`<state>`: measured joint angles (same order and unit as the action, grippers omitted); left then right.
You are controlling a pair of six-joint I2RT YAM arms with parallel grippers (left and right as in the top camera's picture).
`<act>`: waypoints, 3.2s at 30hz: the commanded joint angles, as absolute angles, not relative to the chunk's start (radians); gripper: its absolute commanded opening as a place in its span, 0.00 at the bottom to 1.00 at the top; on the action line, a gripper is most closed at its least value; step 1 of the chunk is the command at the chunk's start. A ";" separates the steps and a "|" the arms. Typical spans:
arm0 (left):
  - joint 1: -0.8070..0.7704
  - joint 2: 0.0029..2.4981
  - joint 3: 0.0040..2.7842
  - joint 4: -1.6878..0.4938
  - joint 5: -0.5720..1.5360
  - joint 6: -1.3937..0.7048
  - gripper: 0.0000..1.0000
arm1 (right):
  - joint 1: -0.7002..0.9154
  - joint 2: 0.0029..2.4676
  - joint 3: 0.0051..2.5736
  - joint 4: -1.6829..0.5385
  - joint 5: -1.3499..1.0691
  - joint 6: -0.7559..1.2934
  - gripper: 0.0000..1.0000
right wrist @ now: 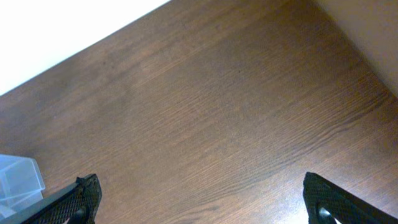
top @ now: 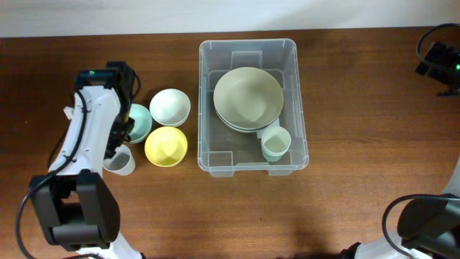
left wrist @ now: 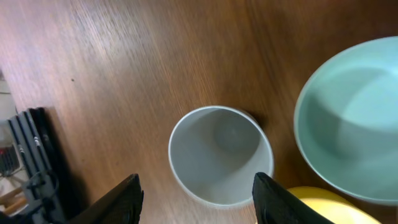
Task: Pack container
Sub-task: 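Move the left gripper back to the small grey cup, then lower the left gripper into the grey cup and grasp its rim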
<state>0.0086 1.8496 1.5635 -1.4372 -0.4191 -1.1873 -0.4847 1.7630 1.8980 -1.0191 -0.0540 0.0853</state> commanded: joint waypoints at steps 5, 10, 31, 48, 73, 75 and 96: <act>0.009 1.838 1.419 -1.267 -0.438 -1.219 0.58 | -0.485 1.762 1.901 -1.018 -0.056 0.085 0.99; 0.009 1.838 1.351 -1.166 -0.418 -1.219 0.53 | -0.485 1.762 1.901 -1.018 -0.056 0.085 0.99; 0.010 1.798 1.330 -1.167 -0.451 -1.173 0.53 | -0.485 1.762 1.901 -1.018 -0.056 0.085 0.99; 0.009 1.603 1.359 -1.193 -0.378 -1.173 0.35 | -0.485 1.762 1.901 -1.018 -0.056 0.085 0.99; 0.009 1.825 1.356 -1.135 -0.355 -1.173 0.50 | -0.485 1.762 1.901 -1.018 -0.056 0.085 0.99; 0.009 1.854 1.356 -1.128 -0.355 -1.173 0.50 | -0.485 1.762 1.901 -1.018 -0.056 0.085 0.99; 0.010 1.906 1.356 -1.106 -0.332 -1.173 0.42 | -0.485 1.762 1.901 -1.018 -0.056 0.085 0.99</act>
